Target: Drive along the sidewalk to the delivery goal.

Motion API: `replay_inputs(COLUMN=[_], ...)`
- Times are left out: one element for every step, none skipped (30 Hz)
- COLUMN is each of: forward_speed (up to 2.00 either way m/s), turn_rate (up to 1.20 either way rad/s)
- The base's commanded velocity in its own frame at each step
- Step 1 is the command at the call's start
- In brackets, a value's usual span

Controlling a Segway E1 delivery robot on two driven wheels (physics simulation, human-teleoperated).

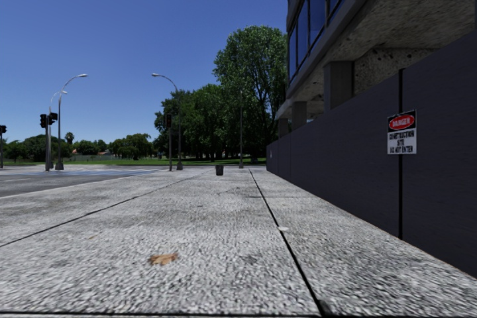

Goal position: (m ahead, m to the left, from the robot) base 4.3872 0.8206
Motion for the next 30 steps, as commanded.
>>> replay_inputs(forward_speed=[1.76,1.76,1.75,1.75,1.75,1.75,1.75,1.75,1.74,1.73,1.73,1.72,1.7,1.68,1.68,1.66,1.64,1.62,1.62,1.62,1.62,1.61,1.61,1.61,1.61,1.61,1.61,1.61,1.61,1.61], turn_rate=[0.0,0.0,0.0,0.0,0.0,0.0,0.0,0.0,0.0,0.0,0.0,0.0,0.0,0.0,0.0,0.0,0.0,0.0,0.0,0.0,0.0,0.0,0.0,0.0,0.0,0.0,0.0,0.0,0.0,0.0])
